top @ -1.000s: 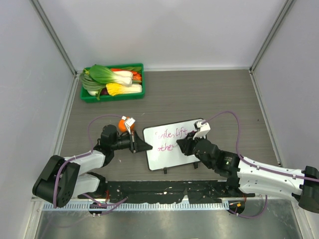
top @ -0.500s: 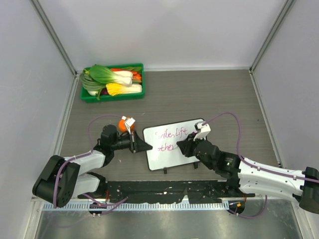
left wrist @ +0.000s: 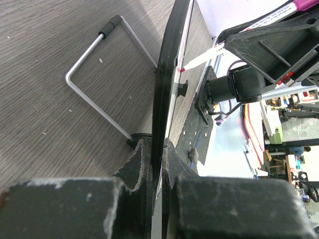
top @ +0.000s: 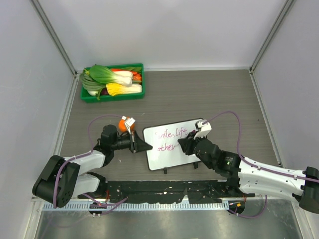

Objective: Write a sentence on the whiteboard

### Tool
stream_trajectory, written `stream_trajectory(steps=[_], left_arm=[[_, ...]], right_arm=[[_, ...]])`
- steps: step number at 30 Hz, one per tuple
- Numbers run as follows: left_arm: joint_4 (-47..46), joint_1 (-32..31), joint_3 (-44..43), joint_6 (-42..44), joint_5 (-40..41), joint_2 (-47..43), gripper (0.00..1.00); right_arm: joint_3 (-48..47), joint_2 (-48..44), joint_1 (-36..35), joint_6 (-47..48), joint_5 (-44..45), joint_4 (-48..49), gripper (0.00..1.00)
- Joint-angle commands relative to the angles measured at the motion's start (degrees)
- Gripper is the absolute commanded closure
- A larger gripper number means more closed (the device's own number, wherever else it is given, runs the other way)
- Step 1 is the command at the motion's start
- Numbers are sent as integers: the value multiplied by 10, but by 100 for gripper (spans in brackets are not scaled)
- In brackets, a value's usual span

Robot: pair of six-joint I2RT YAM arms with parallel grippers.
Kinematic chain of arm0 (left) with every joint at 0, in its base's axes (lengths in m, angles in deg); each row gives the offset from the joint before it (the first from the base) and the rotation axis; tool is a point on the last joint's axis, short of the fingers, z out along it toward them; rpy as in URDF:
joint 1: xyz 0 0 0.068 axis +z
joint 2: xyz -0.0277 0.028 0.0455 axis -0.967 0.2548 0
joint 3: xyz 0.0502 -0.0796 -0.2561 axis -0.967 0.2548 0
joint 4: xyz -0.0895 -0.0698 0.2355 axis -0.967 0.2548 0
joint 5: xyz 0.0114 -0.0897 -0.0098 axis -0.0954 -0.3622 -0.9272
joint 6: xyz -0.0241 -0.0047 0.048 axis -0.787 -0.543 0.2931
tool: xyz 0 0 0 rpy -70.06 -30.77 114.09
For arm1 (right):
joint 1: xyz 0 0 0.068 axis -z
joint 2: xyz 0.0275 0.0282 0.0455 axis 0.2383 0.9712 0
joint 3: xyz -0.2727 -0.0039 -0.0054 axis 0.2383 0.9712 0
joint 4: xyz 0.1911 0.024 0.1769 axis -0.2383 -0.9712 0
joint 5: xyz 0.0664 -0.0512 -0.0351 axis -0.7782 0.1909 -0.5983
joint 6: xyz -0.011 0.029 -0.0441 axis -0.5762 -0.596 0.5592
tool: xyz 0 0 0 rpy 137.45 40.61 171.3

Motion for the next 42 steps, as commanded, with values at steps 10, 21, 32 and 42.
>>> stream_trajectory(steps=[10,21,32,42], left_arm=[[29,3,6,47,71,-2,100],[28,3,3,47,68,4,100],[26,2,4,47,69,7,100],[28,3,4,47,68,2,100]], right_arm=[[-29,10,8,29,53,0,99],[-8,-3,9,9,47,-21,99],[-22,-7,9,12,25,-19,99],[-52,-44,10,26,28,-15,99]])
